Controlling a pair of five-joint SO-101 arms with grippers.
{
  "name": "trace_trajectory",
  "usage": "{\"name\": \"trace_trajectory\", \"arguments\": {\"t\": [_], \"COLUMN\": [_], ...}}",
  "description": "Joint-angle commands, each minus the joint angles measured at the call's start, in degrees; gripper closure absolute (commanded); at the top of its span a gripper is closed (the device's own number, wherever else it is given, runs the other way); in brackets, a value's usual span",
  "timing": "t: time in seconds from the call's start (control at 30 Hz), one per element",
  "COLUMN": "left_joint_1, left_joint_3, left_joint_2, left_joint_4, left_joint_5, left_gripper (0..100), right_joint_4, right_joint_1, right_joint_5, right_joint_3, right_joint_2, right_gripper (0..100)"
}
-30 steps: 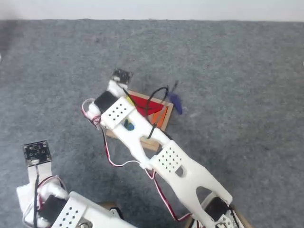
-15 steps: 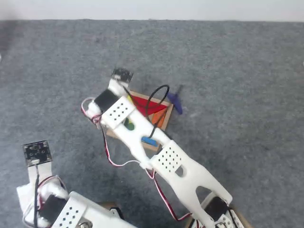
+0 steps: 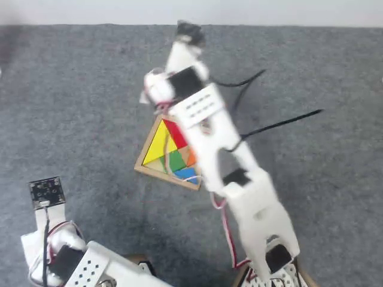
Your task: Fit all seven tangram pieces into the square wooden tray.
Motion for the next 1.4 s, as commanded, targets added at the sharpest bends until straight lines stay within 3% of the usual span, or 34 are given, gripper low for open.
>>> {"name": "trace_trajectory", "arguments": {"t": [0.0, 0.13, 0.27, 0.67, 0.97, 1.23, 1.37], "left_joint_1": [1.49, 1.49, 1.49, 1.49, 1.49, 1.49, 1.49], "left_joint_3": [-0.66, -0.66, -0.66, -0.66, -0.66, -0.66, -0.66], "left_joint_2": [-0.88, -0.88, -0.88, -0.88, -0.88, -0.88, -0.88], "left_joint_4": [0.18, 0.26, 0.44, 0.44, 0.44, 0.44, 0.44], "left_joint_5": [-0.62, -0.62, -0.62, -0.62, -0.62, -0.62, -0.62], "left_gripper": [76, 76, 76, 76, 76, 76, 76], "right_joint_4": [1.80, -8.84, -20.18, -26.86, -31.08, -31.34, -31.52], "right_joint_1": [3.12, 2.07, -2.07, -0.13, -4.88, 1.45, 1.19], "right_joint_5": [19.87, 36.31, 39.38, 39.56, 39.56, 38.33, 38.07], "right_joint_3": [31.65, 58.20, 70.42, 79.82, 83.78, 83.16, 81.05], "right_joint_2": [-20.53, -25.54, -27.74, -27.82, -27.82, -21.76, -19.65], "right_gripper": [79.0, 79.0, 79.0, 79.0, 79.0, 79.0, 79.0]}}
